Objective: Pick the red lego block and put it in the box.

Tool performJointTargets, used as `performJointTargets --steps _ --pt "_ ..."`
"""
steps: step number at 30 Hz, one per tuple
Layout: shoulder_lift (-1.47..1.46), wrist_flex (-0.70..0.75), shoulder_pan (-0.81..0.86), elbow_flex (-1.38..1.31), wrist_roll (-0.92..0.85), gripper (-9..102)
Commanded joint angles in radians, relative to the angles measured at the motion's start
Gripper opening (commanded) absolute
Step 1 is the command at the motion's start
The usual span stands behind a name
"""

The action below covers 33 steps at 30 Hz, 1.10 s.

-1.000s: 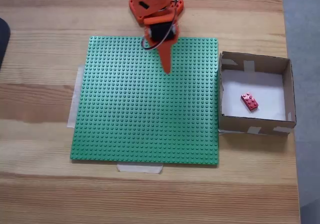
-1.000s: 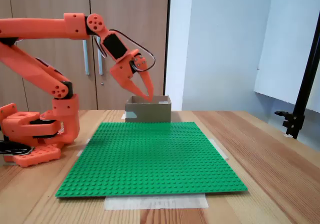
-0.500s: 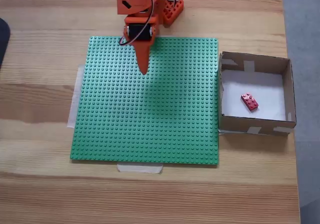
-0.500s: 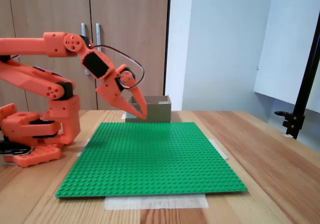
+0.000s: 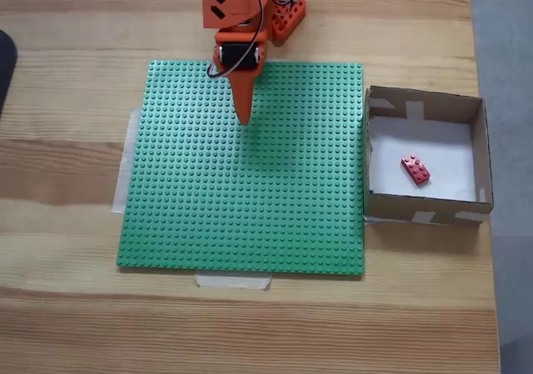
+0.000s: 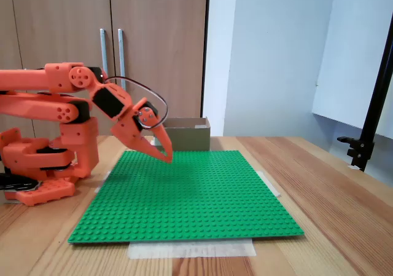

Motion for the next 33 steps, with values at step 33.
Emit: performJointTargets --steps 33 --pt "0.147 -0.044 0.005 0.21 -0.046 -1"
